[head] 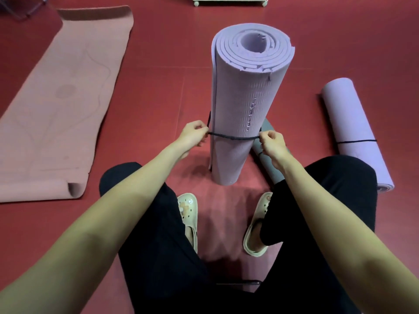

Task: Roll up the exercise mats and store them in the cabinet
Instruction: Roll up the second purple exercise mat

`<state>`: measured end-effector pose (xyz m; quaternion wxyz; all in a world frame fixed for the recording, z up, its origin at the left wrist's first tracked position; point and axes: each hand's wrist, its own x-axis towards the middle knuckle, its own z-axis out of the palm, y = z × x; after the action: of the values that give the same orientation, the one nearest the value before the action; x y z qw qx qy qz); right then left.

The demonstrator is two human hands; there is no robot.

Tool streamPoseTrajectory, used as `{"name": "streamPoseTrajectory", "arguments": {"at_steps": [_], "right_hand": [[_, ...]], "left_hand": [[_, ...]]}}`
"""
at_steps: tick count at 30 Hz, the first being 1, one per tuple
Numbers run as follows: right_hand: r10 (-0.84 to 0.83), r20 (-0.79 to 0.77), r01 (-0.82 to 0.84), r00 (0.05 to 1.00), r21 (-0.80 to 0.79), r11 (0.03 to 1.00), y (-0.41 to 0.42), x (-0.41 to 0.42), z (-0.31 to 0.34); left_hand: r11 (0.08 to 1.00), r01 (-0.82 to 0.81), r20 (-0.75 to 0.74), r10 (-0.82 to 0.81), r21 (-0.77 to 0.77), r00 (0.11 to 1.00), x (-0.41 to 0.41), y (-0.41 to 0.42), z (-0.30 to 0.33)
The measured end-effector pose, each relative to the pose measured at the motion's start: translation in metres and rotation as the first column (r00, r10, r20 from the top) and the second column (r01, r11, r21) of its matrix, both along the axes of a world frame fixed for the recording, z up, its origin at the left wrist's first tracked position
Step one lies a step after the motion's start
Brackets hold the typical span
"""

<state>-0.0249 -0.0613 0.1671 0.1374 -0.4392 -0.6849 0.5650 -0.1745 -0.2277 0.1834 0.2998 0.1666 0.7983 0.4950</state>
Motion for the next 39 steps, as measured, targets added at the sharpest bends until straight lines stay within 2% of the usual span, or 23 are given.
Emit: {"name": "streamPoseTrajectory", "arguments": {"at_steps": [4, 8, 13, 17, 19, 21, 25, 28, 30, 33, 39], "right_hand": [[0.009, 0.008, -0.009, 1.0, -0.026, 1.0, -0.005, -0.003, -0.016], [0.031, -0.012, -0.033, 0.999, -0.108, 0.994, -0.002, -0.009, -0.02], [-0.131, -0.012, 0.121, 0.991, -0.314, 0.942, 0.005, -0.003, 0.025], [-0.208, -0.034, 0.189, 0.978, -0.297, 0.936, 0.023, 0.0, 0.09], [-0.126, -0.04, 0.111, 0.991, -0.269, 0.957, 0.026, 0.0, 0.126], [0.027, -0.027, -0.033, 0.999, -0.26, 0.965, 0.022, -0.001, 0.154], [0.222, 0.024, -0.207, 0.975, -0.276, 0.939, 0.001, -0.001, 0.184], [0.276, -0.094, -0.291, 0.957, -0.295, 0.91, -0.016, -0.004, 0.19], [0.282, -0.131, -0.308, 0.951, -0.289, 0.906, -0.031, -0.007, 0.193], [0.285, -0.073, -0.294, 0.956, -0.233, 0.927, -0.05, -0.015, 0.194], [0.345, -0.177, -0.37, 0.922, -0.13, 0.92, -0.055, -0.05, 0.187]], "left_hand": [[0.994, 0.043, -0.004, -0.043, -0.104, 0.999, -0.001, -0.006, -0.008], [0.992, 0.028, 0.016, -0.027, -0.125, 1.0, 0.0, -0.001, -0.004], [0.998, -0.014, 0.175, 0.026, -0.066, 0.984, -0.003, 0.002, 0.009], [0.98, -0.194, 0.191, 0.197, -0.036, 0.962, -0.016, 0.007, 0.047], [0.97, -0.241, 0.301, 0.224, 0.021, 0.927, -0.021, 0.013, 0.083], [0.983, -0.168, 0.36, 0.133, 0.068, 0.923, -0.018, 0.017, 0.122], [0.994, 0.103, 0.234, -0.092, -0.037, 0.968, 0.001, 0.017, 0.171], [0.977, 0.197, 0.253, -0.171, -0.083, 0.952, 0.011, 0.006, 0.179], [0.986, 0.165, 0.258, -0.16, 0.0, 0.953, 0.013, -0.003, 0.177], [0.991, 0.04, 0.234, -0.069, 0.13, 0.97, 0.01, -0.018, 0.166], [0.976, -0.057, 0.081, 0.041, 0.208, 0.996, -0.012, -0.029, 0.16]]}}
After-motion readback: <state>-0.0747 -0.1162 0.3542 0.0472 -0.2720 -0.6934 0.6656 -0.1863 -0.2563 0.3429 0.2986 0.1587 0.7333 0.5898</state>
